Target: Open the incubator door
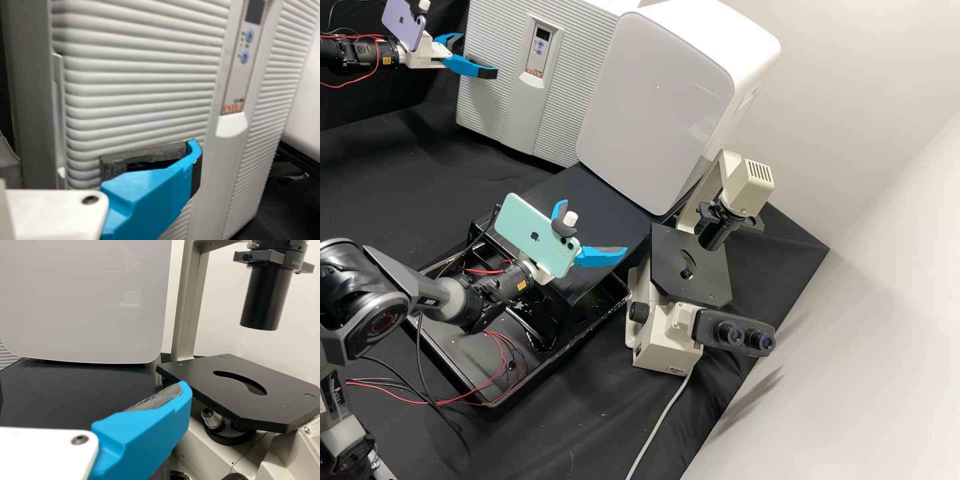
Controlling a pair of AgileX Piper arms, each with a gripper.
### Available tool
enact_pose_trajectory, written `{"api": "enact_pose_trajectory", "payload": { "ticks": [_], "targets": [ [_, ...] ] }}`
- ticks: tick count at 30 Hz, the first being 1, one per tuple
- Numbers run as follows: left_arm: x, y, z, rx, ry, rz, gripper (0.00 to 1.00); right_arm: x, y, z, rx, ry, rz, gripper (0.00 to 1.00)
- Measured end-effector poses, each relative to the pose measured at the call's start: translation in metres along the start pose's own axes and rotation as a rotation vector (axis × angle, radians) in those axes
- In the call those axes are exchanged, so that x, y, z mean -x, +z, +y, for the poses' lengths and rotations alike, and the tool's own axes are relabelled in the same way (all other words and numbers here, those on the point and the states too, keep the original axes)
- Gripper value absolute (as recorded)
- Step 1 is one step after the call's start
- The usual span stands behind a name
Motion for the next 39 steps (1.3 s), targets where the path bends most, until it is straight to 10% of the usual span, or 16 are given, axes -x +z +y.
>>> {"api": "enact_pose_trajectory", "payload": {
  "ticks": [11,12,39],
  "targets": [
    [0.002,-0.007,0.003,0.004,0.010,0.017,1.00,0.000,0.000,0.000,0.000,0.000,0.000,1.00],
    [0.002,-0.007,0.003,0.006,0.010,0.018,0.00,0.000,0.000,0.000,0.000,0.000,0.000,1.00],
    [0.013,0.002,0.000,0.000,0.013,0.027,0.00,0.000,0.000,0.000,0.000,0.000,0.000,1.00]
  ]
}}
